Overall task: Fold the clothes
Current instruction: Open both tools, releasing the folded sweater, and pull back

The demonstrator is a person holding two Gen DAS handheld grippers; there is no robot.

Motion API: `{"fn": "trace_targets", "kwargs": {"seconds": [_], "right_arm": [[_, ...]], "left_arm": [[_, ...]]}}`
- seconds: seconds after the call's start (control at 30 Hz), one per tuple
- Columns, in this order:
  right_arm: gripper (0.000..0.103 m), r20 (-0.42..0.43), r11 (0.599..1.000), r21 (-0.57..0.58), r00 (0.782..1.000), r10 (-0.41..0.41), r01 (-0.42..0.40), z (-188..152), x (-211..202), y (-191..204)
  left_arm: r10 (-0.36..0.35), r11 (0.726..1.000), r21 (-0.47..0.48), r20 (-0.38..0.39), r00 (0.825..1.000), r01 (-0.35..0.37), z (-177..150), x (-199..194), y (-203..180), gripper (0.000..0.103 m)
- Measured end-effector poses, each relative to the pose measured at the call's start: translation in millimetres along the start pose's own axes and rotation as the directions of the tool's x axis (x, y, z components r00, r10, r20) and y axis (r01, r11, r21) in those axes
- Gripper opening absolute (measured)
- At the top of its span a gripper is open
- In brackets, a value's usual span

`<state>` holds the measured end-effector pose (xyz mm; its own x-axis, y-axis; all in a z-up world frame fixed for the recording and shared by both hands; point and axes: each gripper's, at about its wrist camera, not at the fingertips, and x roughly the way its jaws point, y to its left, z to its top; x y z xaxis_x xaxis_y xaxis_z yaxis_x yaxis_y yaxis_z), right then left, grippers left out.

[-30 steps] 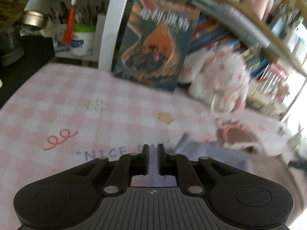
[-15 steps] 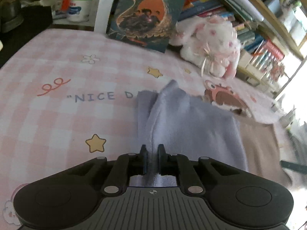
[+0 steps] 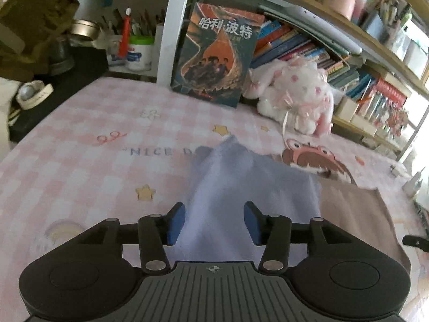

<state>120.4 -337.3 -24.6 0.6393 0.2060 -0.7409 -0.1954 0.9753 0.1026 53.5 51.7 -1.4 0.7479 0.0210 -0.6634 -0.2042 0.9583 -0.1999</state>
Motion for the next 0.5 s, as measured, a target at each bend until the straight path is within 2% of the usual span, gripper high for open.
{"fn": "trace_targets", "kwargs": {"seconds": [0.03, 0.1, 0.27, 0.5], "right_arm": [[0.024, 0.002, 1.000, -0.016, 1.000, 0.009, -0.009, -2.3, -4.6, -0.3], [0.042, 0.007, 0.999, -0.047, 1.000, 0.026, -0.026, -7.0, -13.7, -0.9], [0.047, -0.015, 0.987, -0.132, 0.996, 0.085, -0.086, -20.1, -30.5, -2.4], [0.065, -0.044, 0.953, -0.266, 0.989, 0.141, -0.147, -40.9, -45.4, -5.6]], "left_arm": [[0.010, 1.000, -0.001, -0.004, 1.000, -0.010, -5.9, -4.6, -6.7, 0.051], [0.026, 1.000, -0.007, -0.017, 1.000, -0.026, -17.6, -12.4, -19.6, 0.054], [0.051, 0.998, -0.019, -0.061, 0.997, -0.052, -47.1, -26.8, -52.7, 0.057], [0.081, 0.996, -0.022, -0.102, 0.991, -0.083, -82.9, -37.2, -91.3, 0.064]]}}
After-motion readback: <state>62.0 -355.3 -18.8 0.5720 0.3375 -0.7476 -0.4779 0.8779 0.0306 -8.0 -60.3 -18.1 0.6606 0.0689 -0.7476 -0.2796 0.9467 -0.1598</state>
